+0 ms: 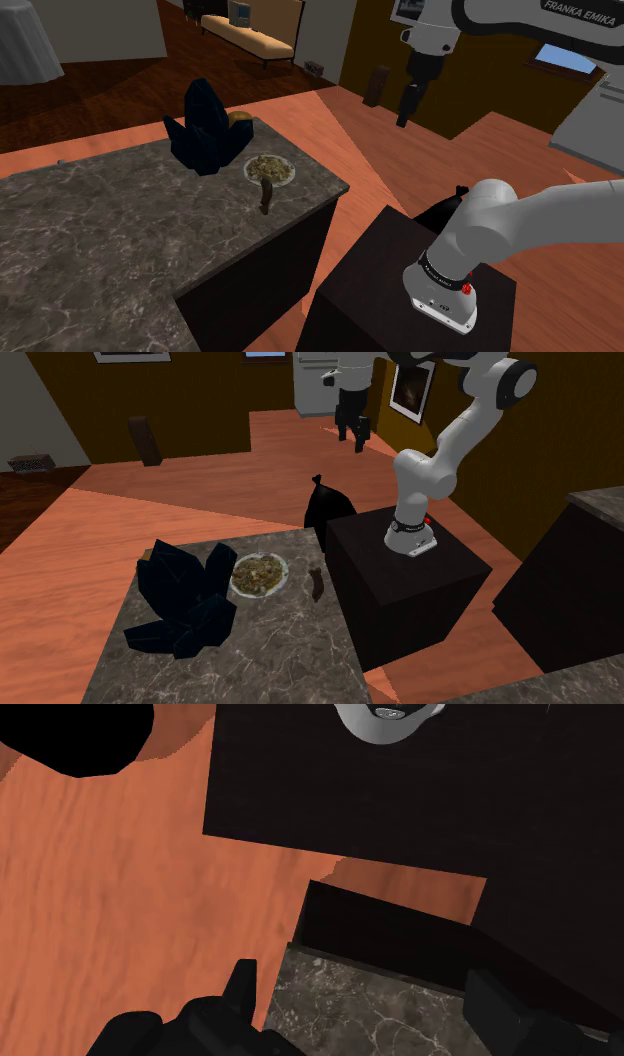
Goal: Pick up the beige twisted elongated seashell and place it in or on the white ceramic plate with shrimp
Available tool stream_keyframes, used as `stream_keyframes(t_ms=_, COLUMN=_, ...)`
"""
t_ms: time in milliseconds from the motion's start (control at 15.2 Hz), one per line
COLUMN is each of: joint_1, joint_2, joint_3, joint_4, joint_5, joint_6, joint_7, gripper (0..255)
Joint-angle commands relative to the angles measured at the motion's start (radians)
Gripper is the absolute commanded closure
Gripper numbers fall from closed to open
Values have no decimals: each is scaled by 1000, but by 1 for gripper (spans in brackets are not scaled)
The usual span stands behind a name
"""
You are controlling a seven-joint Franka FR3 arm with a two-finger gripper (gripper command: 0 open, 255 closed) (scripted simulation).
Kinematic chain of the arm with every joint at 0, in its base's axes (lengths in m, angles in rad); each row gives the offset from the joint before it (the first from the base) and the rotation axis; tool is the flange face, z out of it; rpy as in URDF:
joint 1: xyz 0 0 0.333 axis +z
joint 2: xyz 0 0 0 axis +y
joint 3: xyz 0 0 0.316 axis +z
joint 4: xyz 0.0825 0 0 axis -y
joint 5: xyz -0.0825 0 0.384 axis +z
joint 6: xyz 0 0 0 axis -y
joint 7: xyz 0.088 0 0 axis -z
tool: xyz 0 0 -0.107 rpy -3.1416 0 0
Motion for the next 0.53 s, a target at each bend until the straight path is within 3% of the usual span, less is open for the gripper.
stream_keyframes(t_ms=0, joint_1=0, joint_2=0, joint_3=0, joint_4=0, joint_5=0, joint_6=0, joint_7=0, gripper=0)
stream_keyframes(t_ms=462, joint_1=52, joint_2=144, joint_3=52, joint_4=-32, joint_5=101, joint_6=171, joint_7=65, gripper=0)
